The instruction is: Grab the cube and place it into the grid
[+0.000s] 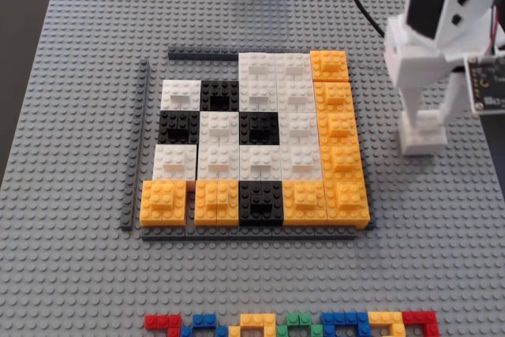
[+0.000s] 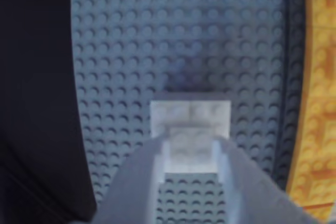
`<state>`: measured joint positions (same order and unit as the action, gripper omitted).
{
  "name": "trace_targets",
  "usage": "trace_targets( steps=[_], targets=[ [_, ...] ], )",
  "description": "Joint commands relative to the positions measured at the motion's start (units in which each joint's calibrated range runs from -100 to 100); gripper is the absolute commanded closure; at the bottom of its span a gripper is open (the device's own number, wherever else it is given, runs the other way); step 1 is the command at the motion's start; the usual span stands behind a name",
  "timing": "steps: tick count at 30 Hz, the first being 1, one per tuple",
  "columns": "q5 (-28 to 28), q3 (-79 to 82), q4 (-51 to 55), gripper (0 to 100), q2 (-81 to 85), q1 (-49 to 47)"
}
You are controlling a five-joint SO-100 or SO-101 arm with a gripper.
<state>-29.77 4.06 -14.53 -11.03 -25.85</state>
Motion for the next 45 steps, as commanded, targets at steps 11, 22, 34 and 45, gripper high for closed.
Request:
trace_targets(
  steps=[11, 22, 34, 45],
  targets=[
    [-2.69, -4.01, 5.93, 95, 22.38, 1.21],
    [-8.45, 9.13, 8.23, 96, 40.18, 10.78],
    [-16.41, 26.62, 9.79, 96, 54.62, 25.88],
    [-20.66, 38.12, 8.77, 97, 59.26, 35.68]
  ],
)
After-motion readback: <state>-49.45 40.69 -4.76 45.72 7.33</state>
